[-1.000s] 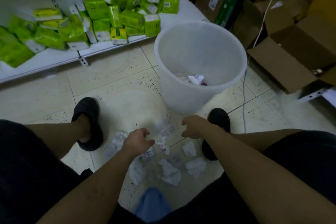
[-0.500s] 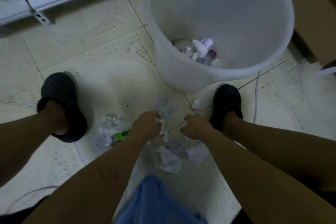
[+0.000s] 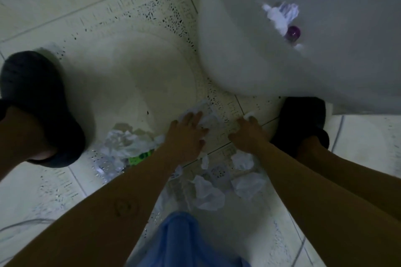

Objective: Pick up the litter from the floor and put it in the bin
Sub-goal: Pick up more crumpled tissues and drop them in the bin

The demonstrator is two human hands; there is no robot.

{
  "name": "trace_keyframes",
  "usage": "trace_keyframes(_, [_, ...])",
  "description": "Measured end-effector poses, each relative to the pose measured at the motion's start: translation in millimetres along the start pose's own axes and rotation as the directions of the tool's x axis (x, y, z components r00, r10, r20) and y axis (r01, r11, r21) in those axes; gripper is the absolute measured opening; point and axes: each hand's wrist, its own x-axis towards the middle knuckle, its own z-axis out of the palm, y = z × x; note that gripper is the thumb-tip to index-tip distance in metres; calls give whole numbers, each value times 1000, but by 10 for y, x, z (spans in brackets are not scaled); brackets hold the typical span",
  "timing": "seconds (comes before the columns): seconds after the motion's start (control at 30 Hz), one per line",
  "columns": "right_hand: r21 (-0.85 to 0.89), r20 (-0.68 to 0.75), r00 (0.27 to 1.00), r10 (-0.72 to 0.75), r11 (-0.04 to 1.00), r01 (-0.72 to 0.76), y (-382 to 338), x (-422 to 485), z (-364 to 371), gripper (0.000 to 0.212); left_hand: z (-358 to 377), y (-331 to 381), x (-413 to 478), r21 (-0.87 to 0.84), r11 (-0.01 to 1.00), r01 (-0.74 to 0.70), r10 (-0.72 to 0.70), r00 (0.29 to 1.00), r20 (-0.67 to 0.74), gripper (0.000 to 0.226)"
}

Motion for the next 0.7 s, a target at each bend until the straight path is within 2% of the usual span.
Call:
trace_keyframes(0.1, [33,-2,999,-53,998,53,-69,-110,164,78,-23,-88,-77,9,997,78,-77,993,-93,44])
trace_keyframes(0.27, [39,25,989,-148,988,147,-218,-222,382,72,-80,-371,-167,-73,957,282,-290,942,-171,33])
trace_keyframes(0.4, [62,-49,982,-183,981,186,-282,-197,459,66,-90,-502,-141,-121,921,370,-386,908,-164,49])
trace_keyframes(0.53, [99,-149,969,-196,972,211,-316,-124,459,50,-102,-503,-36,-167,898,406,-434,878,-201,52])
trace_keyframes(0.7, [89,-228,958,-175,976,200,-330,3,439,34,-117,-521,39,-224,897,382,-434,860,-267,30])
